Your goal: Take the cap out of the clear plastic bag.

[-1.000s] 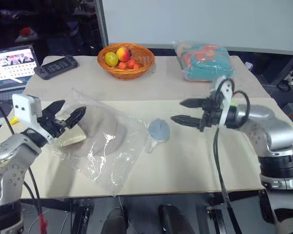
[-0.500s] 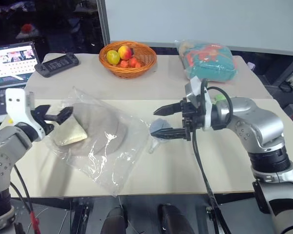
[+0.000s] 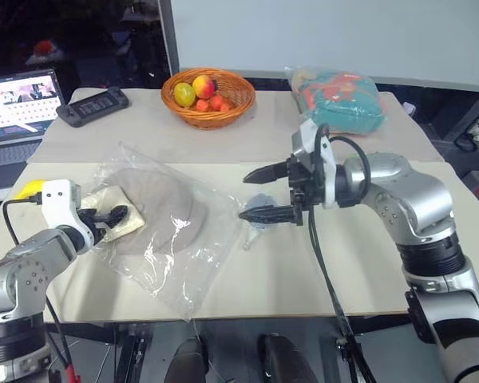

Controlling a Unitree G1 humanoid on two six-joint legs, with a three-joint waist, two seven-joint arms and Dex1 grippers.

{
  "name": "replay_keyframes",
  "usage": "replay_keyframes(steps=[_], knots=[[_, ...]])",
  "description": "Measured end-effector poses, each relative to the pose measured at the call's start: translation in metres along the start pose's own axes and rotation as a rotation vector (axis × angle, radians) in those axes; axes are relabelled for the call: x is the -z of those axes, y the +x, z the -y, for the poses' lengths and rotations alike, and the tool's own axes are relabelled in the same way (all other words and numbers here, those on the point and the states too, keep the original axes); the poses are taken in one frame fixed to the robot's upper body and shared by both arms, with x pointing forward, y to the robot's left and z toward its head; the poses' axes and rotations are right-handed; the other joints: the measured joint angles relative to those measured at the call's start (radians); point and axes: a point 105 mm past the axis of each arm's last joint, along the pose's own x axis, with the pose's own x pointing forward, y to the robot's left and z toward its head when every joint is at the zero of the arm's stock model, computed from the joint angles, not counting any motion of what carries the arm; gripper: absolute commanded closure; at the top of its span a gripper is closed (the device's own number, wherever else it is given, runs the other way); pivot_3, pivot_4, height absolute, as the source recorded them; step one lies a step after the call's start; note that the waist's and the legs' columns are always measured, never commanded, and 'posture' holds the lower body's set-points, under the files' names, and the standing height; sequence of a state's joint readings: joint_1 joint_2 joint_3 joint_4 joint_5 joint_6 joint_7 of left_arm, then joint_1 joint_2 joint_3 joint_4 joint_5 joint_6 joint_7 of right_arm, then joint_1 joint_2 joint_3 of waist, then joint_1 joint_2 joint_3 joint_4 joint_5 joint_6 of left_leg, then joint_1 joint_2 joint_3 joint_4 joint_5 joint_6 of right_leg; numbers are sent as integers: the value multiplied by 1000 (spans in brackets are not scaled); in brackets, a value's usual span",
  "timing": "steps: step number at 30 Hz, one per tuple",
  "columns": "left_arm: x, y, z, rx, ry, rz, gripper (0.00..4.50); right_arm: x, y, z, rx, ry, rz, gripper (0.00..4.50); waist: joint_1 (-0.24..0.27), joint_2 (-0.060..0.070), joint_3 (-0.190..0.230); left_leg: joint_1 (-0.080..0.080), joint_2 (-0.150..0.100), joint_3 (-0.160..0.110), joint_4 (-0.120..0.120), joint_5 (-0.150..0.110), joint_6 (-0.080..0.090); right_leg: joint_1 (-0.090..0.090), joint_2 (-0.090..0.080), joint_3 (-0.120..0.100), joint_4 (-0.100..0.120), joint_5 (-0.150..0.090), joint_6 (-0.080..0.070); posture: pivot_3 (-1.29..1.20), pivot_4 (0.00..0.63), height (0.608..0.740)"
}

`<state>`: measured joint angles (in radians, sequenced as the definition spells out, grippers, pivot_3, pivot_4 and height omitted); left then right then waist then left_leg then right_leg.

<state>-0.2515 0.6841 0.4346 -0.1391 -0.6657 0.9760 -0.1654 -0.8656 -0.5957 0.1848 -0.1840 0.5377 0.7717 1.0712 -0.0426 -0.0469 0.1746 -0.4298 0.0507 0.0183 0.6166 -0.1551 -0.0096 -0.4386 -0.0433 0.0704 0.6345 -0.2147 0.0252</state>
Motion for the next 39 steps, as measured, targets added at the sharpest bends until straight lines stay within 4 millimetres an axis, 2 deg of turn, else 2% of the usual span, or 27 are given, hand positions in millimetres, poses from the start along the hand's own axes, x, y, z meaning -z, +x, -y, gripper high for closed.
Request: replay_keyframes(steps=[5, 7, 8, 9, 12, 15, 18, 20, 23, 25, 27, 32, 33, 35, 39], knots=[[2, 3, -1, 1, 14, -9, 3325, -10, -1, 5, 40, -33, 17, 0, 0, 0, 0, 0, 0, 0, 0, 0, 0, 0, 0, 0, 1, 0, 0, 0, 150, 740], [0, 5, -5, -20, 16, -1, 4123, -13, 1, 8, 56, -42, 27, 0, 0, 0, 0, 0, 0, 0, 0, 0, 0, 0, 0, 0, 2, 0, 0, 0, 150, 740], [-1, 6, -6, -31, 19, 9, 4386, -14, 1, 9, 61, -46, 30, 0, 0, 0, 0, 0, 0, 0, 0, 0, 0, -1, 0, 0, 3, 0, 0, 0, 150, 740], [-3, 7, -8, -46, 17, 26, 4451, -16, 1, 9, 64, -51, 32, 0, 0, 0, 0, 1, 0, 0, 1, 0, 0, -1, 0, 0, 4, 0, -1, 0, 150, 740], [-14, 11, -13, -88, 1, 104, 4451, -19, 1, 12, 71, -61, 42, 0, 1, 0, 0, 0, 0, 0, 3, 0, 0, -1, 0, 0, 6, 0, -1, 0, 150, 740], [-56, 4, -22, -157, -20, 300, 4451, -22, 4, 14, 70, -58, 58, 0, 0, -2, 1, -2, 1, -1, 9, 0, 0, -1, 1, -1, 8, 0, -1, 0, 150, 740], [-100, -25, -55, -314, -45, 497, 4451, -23, 5, 14, 61, -64, 69, 0, -6, -2, 1, -2, 1, 1, 10, 0, 0, -1, 0, 0, 7, 1, 1, 0, 150, 740], [-111, -44, -79, -420, -54, 563, 4451, -22, 5, 16, 65, -58, 67, 0, -6, -2, 1, -2, 1, 1, 10, 0, 0, -1, 0, 0, 7, 1, 1, 0, 150, 740], [-102, -59, -107, -545, -75, 556, 4451, -22, 8, 17, 60, -61, 75, 0, -2, -2, 1, -2, 1, 1, 10, 0, 0, -1, 0, 0, 8, 1, 1, 0, 150, 740], [-80, -64, -130, -622, -117, 495, 4451, -25, 11, 15, 43, -73, 82, 0, -1, -2, 1, -2, 1, 1, 10, 0, 0, -1, 0, 0, 8, 1, 1, 0, 150, 740], [-61, -65, -145, -658, -159, 446, 4451, -27, 12, 14, 38, -81, 87, 0, -1, -3, 1, -2, 1, 1, 10, 0, -1, -1, 0, -1, 7, 1, 1, 0, 150, 740], [-12, -50, -175, -666, -260, 342, 4451, -29, 14, 14, 26, -80, 95, 0, 7, -3, 0, -2, 2, 1, 10, 0, -1, -1, -1, -3, 8, 2, -1, 0, 150, 740], [-5, -45, -179, -659, -266, 324, 3807, -28, 14, 15, 24, -78, 93, 0, 10, -4, 0, -2, 2, 1, 10, 0, -1, -1, -1, -3, 8, 2, -1, 0, 150, 740], [-5, -39, -184, -648, -272, 331, 3264, -28, 14, 14, 19, -77, 93, 0, 13, -7, 0, -2, 3, 1, 10, -3, -6, -2, -1, -4, 8, 3, -2, 0, 150, 740], [-27, -42, -194, -649, -230, 404, 1769, -29, 14, 14, 20, -80, 91, 0, 13, -8, -1, -2, 3, 3, 10, -3, -7, -2, -2, -4, 7, 3, -2, 0, 150, 740]])
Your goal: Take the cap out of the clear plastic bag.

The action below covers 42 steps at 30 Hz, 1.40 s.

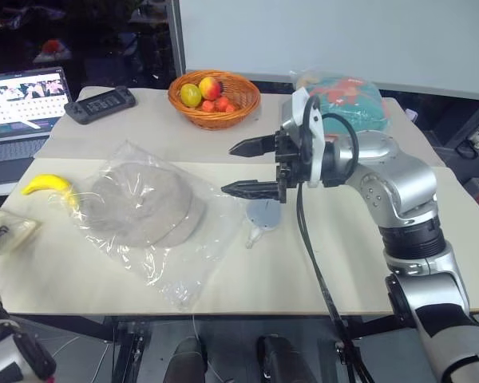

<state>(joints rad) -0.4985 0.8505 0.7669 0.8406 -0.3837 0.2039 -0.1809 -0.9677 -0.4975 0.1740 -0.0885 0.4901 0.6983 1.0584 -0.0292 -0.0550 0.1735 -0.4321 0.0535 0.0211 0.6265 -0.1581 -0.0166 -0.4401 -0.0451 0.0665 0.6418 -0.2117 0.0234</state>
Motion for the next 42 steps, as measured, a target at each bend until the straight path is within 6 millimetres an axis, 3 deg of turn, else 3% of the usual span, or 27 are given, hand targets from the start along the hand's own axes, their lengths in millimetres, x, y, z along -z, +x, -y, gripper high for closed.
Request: replay_keyframes(steps=[5, 10, 13, 15, 17, 23, 28, 31, 36, 42], knots=[[-20, 3, 7, 14, 17, 87, 99, 0, -7, 0, 15, -8, -26, 0, 1, 0, 0, -2, 1, 0, -1, 0, 0, -2, 0, 0, 0, 0, 0, 0, 150, 740], [-68, -10, 77, 305, -3, 221, 31, 10, -23, 1, 44, 8, -91, 0, 17, 0, 0, -5, 0, 1, 0, 0, 0, -3, 0, -1, 0, 0, 0, 0, 150, 740], [-74, -42, 140, 647, 65, 169, 31, 16, -33, 2, 51, 11, -140, 0, 15, 0, 0, -6, 0, 1, 1, 0, 0, -3, -1, 0, -1, 0, 1, 0, 150, 740], [-60, -86, 182, 950, 190, 46, 31, 24, -43, 3, 48, -21, -220, 0, 9, 0, 0, -6, 0, 2, 0, 0, 0, -3, -1, 1, -2, -1, 1, 0, 150, 740], [-45, -122, 206, 1151, 311, -80, 31, 35, -51, 5, 31, -39, -288, 0, -1, 0, 0, -6, 1, 2, 0, 1, 1, -5, 0, 1, -1, -2, 0, 0, 150, 740], [-35, -181, 226, 1405, 450, -249, 31, 64, -64, 19, -20, -66, -420, 0, -27, 4, 3, -4, 1, 2, 0, 4, 6, -7, 2, 3, 4, -6, 5, 0, 150, 740], [-22, -202, 226, 1481, 482, -333, 31, 71, -60, 40, -26, -153, -468, 0, -37, 6, 4, -4, 0, 2, 1, 4, 6, -7, 2, 4, 4, -6, 6, 0, 150, 740], [-18, -206, 226, 1484, 489, -351, 31, 73, -44, 48, -56, -186, -448, 0, -40, 6, 4, -4, 0, 1, 2, 4, 6, -7, 3, 4, 5, -5, 6, 0, 150, 740], [-11, -204, 222, 1426, 489, -377, 31, 92, -12, 47, -103, -126, -403, 0, -39, 6, 4, -4, -1, 0, 2, 4, 6, -5, 2, 4, 4, -3, 2, 0, 150, 740], [-12, -195, 214, 1326, 473, -377, 31, 123, -8, 47, -70, -48, -443, 0, -34, 6, 4, -5, -1, -1, 1, 4, 6, -5, 2, 4, 4, -3, 2, 0, 150, 740]])
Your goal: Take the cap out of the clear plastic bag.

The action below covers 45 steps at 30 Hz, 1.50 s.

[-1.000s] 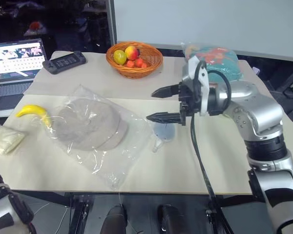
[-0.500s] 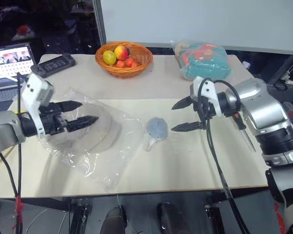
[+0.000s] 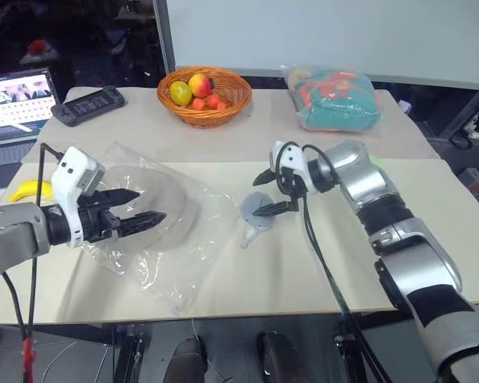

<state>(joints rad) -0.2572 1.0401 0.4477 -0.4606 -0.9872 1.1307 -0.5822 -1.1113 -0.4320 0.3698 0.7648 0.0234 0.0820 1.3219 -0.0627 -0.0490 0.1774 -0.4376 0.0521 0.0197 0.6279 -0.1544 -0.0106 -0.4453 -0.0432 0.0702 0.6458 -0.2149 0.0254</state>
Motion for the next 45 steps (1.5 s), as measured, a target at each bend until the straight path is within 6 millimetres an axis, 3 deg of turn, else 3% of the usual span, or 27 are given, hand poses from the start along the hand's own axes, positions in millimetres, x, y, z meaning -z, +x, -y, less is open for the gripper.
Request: replay_keyframes(steps=[6, 10, 16, 22, 30, 35, 38, 41, 43, 45], knots=[[-6, 11, 1, -16, -16, 54, 31, 27, 21, -3, 37, 72, -23, 0, -1, 0, 0, 6, 0, -2, 1, 0, -1, 7, 0, -1, 0, 0, 0, 0, 150, 740], [-8, 13, 1, -31, -11, 60, 0, 40, 27, -4, 61, 59, -55, 960, -7, 0, 0, 19, -1, -2, 0, 0, -1, 19, 0, -1, 0, -4, 6, 0, 150, 740], [-11, 12, 0, -43, -6, 66, 0, 44, 30, -3, 78, 74, -56, 2767, -6, -3, -2, 35, -1, -3, 0, -4, -8, 33, 0, -1, -1, -8, -2, 0, 150, 740], [-13, 13, 2, -34, -5, 74, 0, 45, 29, -4, 69, 78, -57, 4322, -6, -3, -2, 39, -1, -5, -1, -5, -9, 38, 0, -2, -2, -9, -3, 0, 150, 740], [-14, 16, 5, -16, -4, 71, 0, 38, 25, -4, 58, 60, -59, 4498, -4, -2, -1, 35, -1, -5, -2, -5, -9, 35, 0, -2, -3, -9, -3, 0, 150, 740], [-17, 19, 6, -4, -2, 80, 0, 34, -5, -5, 27, 117, -48, 4498, 9, 0, 0, 19, -2, -5, -1, -2, -6, 20, 0, -1, -2, -5, 5, 0, 150, 740], [-18, 22, 6, 0, 3, 78, 0, 20, -48, 10, 100, 120, -32, 4498, 16, 3, 2, 10, -2, -4, -2, 1, -2, 10, 0, -1, -2, -4, 5, 0, 150, 740], [-20, 27, 8, 13, 12, 85, 0, 7, -105, 47, 346, 50, -99, 4498, 18, 5, 3, 3, -2, -4, -2, 1, -2, 4, 0, -1, -3, -2, 0, 0, 150, 740], [-24, 29, 9, 20, 21, 99, 0, 8, -151, 74, 601, 0, -194, 4498, 18, 4, 3, 3, -2, -4, -4, 0, -2, 4, 0, -1, -5, -3, -1, 0, 150, 740], [-23, 30, 9, 20, 22, 101, 0, 18, -171, 86, 743, 10, -247, 4498, 16, 4, 3, 3, -2, -4, -4, -1, -4, 5, 0, -1, -5, -4, -1, 0, 150, 740]])
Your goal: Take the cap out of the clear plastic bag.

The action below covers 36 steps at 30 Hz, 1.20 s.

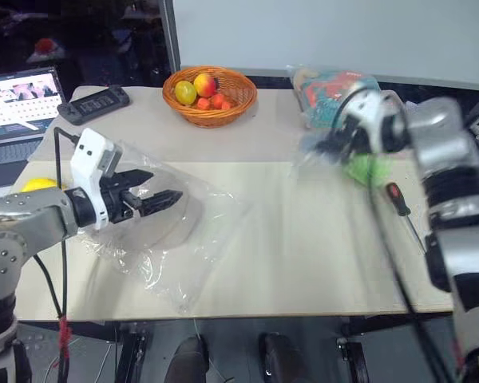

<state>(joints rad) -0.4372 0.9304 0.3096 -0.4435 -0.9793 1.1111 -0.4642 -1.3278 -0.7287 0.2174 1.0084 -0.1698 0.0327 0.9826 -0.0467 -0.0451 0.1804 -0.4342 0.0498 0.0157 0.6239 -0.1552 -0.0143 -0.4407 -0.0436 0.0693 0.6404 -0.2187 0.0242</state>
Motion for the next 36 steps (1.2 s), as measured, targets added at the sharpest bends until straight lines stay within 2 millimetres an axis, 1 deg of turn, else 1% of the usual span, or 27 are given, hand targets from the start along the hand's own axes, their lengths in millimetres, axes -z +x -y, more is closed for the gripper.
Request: replay_keyframes(steps=[1, 4, 9, 11, 13, 14, 15, 17, 19, 22, 24, 25, 27, 28, 31, 32, 33, 35, 36], knots=[[1, 2, 1, 6, -3, 1, 0, 14, 0, 7, 72, 20, -48, 4498, -2, 0, 0, 0, 0, 0, 0, 0, 0, 0, 0, 0, -1, 0, 0, 0, 150, 740], [2, 10, 7, 27, -24, 23, 0, 56, -2, 13, 201, 102, -181, 4498, -2, 0, 1, -2, -1, 1, 0, 0, 0, -1, -1, 1, 0, 0, 1, 0, 150, 740], [1, 19, 21, 52, -27, 57, 0, 88, -15, 18, 299, 183, -271, 4498, -2, 0, 1, -3, -1, 0, 1, 0, 0, -1, -1, 1, 0, 1, 2, 0, 150, 740], [1, 21, 22, 51, -30, 62, 0, 100, -17, 13, 290, 211, -303, 4498, -2, 0, 1, -3, -1, 0, 2, 0, 0, -1, -1, 1, 0, 1, 2, 0, 150, 740], [0, 21, 23, 47, -24, 64, 0, 120, -21, 2, 251, 242, -361, 4498, -2, 0, 1, -3, -1, 0, 3, 0, 0, 0, -1, 1, 1, 1, 3, 0, 150, 740], [0, 21, 24, 45, -21, 64, 0, 126, -22, -2, 232, 245, -381, 4498, -2, 0, 1, -3, -1, 0, 3, 0, 0, 0, -1, 1, 1, 2, 3, 0, 150, 740], [0, 21, 24, 43, -18, 65, 0, 137, -26, -10, 193, 247, -423, 4498, -2, 0, 1, -2, -2, 0, 4, 0, 0, 1, -1, 1, 1, 2, 4, 0, 150, 740], [0, 21, 24, 43, -19, 64, 0, 153, -34, -21, 124, 244, -490, 4498, -2, 1, 1, -2, -2, 0, 5, 0, 0, 1, -1, 2, 1, 2, 4, 0, 150, 740], [0, 21, 24, 41, -19, 64, 0, 158, -37, -28, 79, 255, -506, 4498, -6, 1, 1, -2, -2, 0, 6, 0, 0, 2, -1, 2, 1, 3, 5, 0, 150, 740], [1, 22, 25, 43, -22, 65, 0, 155, -33, -33, 41, 276, -488, 4498, -15, 0, 1, 1, -2, -1, 7, 0, 1, 4, 0, 2, 2, 3, 6, 0, 150, 740], [1, 22, 25, 44, -24, 66, 0, 151, -28, -36, 21, 279, -473, 3529, -19, 0, 1, 3, -2, -1, 7, 1, 1, 6, 0, 2, 2, 4, 6, 0, 150, 740], [1, 22, 25, 46, -26, 68, 0, 150, -26, -38, 17, 290, -470, 3285, -21, 0, 1, 4, -2, -1, 7, 1, 1, 7, 0, 2, 2, 3, 7, 0, 150, 740], [1, 22, 27, 56, -29, 68, 0, 147, -24, -40, 6, 309, -459, 2502, -22, 0, 1, 5, -2, -1, 7, 1, 1, 8, 0, 2, 2, 3, 9, 0, 150, 740], [0, 22, 28, 62, -29, 68, 0, 146, -24, -40, 0, 314, -456, 2246, -22, 0, 1, 5, -2, -1, 7, 1, 1, 8, 0, 2, 2, 3, 9, 0, 150, 740], [-1, 20, 31, 89, -16, 61, 0, 143, -23, -41, -18, 327, -445, 1188, -22, 0, 1, 5, -2, -1, 8, 1, 1, 8, 0, 2, 2, 3, 10, 0, 150, 740], [-1, 19, 32, 94, -9, 58, 0, 142, -23, -41, -24, 326, -442, 911, -22, 0, 1, 5, -2, -1, 8, 1, 1, 8, 0, 2, 2, 3, 10, 0, 150, 740], [-1, 18, 32, 98, -1, 49, 0, 140, -23, -41, -32, 322, -436, 501, -23, 0, 1, 5, -2, -1, 8, 1, 1, 8, 0, 2, 2, 3, 10, 0, 150, 740], [-1, 15, 32, 105, 7, 40, 0, 137, -24, -40, -39, 314, -430, 23, -23, 1, 1, 5, -2, -1, 8, 1, 1, 8, 0, 2, 2, 2, 11, 0, 150, 740], [-1, 14, 32, 107, 8, 36, 0, 135, -24, -39, -44, 310, -426, 23, -23, 1, 1, 5, -2, -1, 8, 1, 1, 8, 0, 2, 2, 2, 11, 0, 150, 740]])
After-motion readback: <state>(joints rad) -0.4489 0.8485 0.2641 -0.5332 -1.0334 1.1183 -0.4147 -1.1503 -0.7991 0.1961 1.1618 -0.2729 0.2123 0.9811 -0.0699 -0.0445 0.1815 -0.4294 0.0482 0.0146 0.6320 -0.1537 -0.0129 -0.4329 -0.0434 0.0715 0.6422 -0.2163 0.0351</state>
